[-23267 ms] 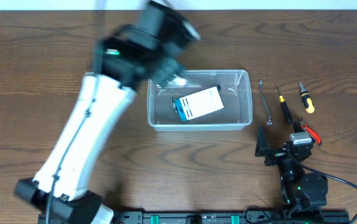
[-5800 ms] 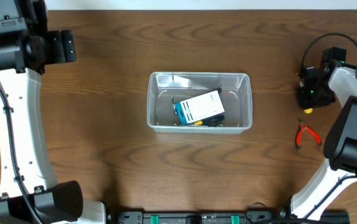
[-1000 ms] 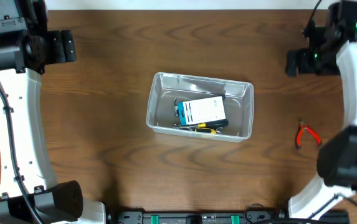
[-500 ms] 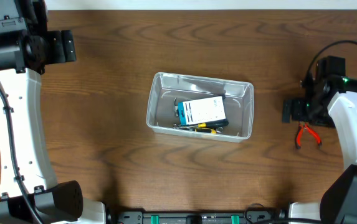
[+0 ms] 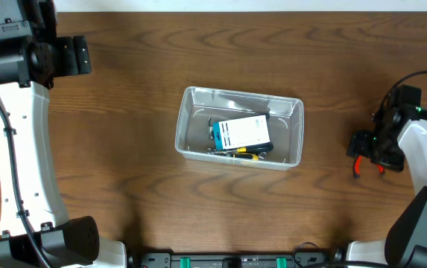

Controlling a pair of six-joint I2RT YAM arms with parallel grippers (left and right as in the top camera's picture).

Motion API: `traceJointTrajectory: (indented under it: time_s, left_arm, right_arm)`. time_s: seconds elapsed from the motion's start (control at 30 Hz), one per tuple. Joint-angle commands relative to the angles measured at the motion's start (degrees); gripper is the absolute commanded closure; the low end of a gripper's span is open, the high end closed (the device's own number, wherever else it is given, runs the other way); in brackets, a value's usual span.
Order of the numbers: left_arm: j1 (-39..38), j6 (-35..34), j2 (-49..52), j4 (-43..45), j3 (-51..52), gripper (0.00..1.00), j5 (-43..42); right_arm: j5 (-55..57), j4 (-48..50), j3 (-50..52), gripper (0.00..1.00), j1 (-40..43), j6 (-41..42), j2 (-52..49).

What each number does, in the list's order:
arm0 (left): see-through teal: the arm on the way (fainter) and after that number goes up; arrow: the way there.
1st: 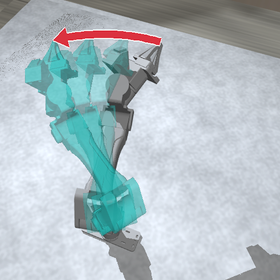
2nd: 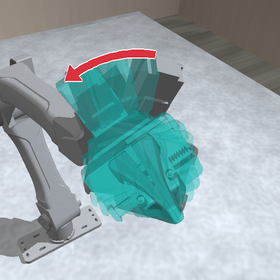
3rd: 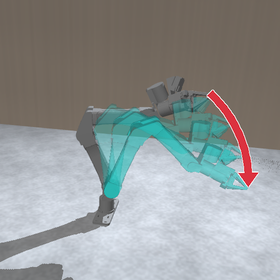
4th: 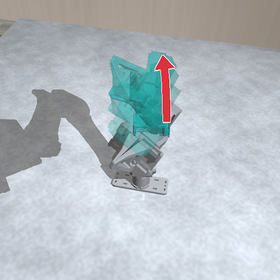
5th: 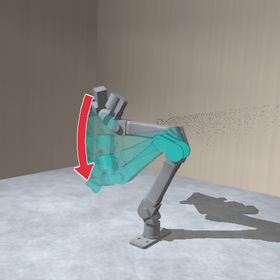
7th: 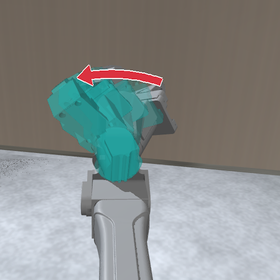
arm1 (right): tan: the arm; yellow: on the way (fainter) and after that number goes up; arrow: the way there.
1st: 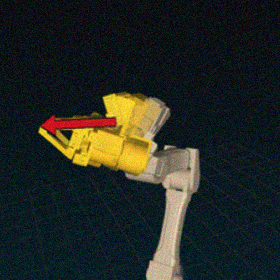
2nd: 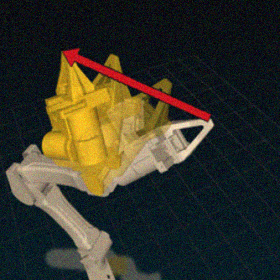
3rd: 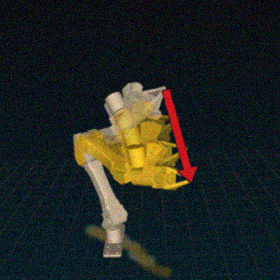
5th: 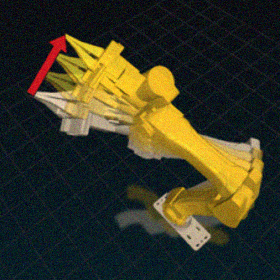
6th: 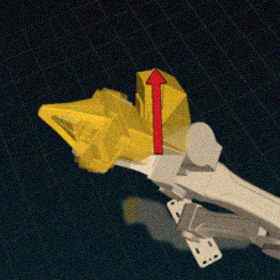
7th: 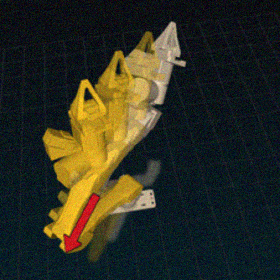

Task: Pack container
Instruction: 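Lower the right gripper and close it on the red pliers handle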

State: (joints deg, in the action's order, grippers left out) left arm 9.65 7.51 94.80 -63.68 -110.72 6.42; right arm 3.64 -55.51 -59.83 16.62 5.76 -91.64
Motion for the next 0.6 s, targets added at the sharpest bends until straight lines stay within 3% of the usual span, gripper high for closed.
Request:
traceJointTrajectory:
  time_s: [0.0, 0.57]
  left_arm:
    - [0.26, -0.33, -0.46, -0.11, -0.61, 0.02, 0.28]
    - [0.26, -0.33, -0.46, -0.09, -0.61, 0.02, 0.28]
  right_arm:
    - [-0.57, 1.27, 1.22, 0.19, 0.46, 1.07, -0.42]
    - [-2.80, 4.55, 1.49, 0.19, 0.44, -1.60, -9.07]
